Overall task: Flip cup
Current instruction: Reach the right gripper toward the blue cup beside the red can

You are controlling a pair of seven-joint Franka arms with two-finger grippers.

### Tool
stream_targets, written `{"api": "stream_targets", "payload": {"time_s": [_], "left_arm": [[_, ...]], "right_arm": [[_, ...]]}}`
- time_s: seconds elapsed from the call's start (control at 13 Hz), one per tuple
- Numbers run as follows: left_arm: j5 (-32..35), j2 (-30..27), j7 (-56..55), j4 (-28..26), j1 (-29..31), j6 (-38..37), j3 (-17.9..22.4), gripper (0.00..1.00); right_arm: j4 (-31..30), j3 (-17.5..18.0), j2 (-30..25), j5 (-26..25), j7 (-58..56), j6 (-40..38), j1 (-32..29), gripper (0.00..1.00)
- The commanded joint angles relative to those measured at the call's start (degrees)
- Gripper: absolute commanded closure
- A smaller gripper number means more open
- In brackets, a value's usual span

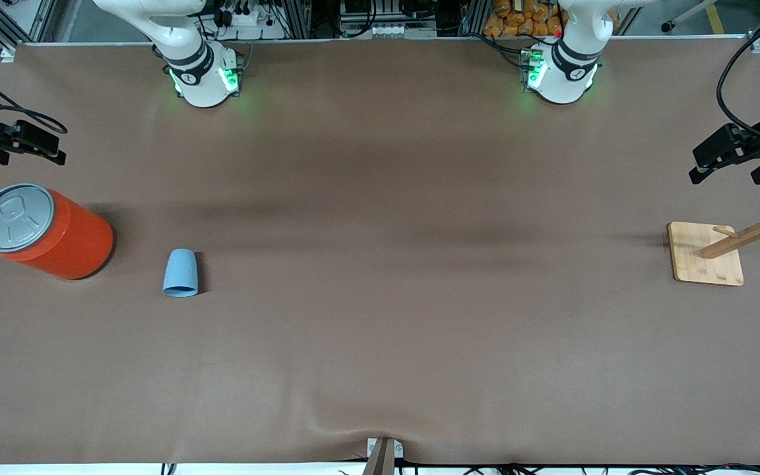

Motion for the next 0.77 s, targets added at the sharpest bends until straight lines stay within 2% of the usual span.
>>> {"api": "stream_targets", "payload": {"time_s": [0.0, 0.54, 0.69], "left_arm": [[-0.23, -0.06, 0.08, 0.43, 0.53, -0.9, -0.27, 0.0], [-0.05, 0.21, -0.71, 0.52, 0.17, -0.9, -0.71, 0.0], [-0.05, 0.21, -0.62, 0.52, 0.26, -0.9, -0.8, 0.0]], "right_arm": [[1.15, 0.35, 0.63, 0.47, -1.7, -0.11, -0.63, 0.0], [-0.16, 0.35, 2.21, 0.73, -2.59, 3.23, -0.37, 0.0], [-0.26, 0.35, 4.31, 2.13, -2.59, 5.07, -0.28, 0.0]]}}
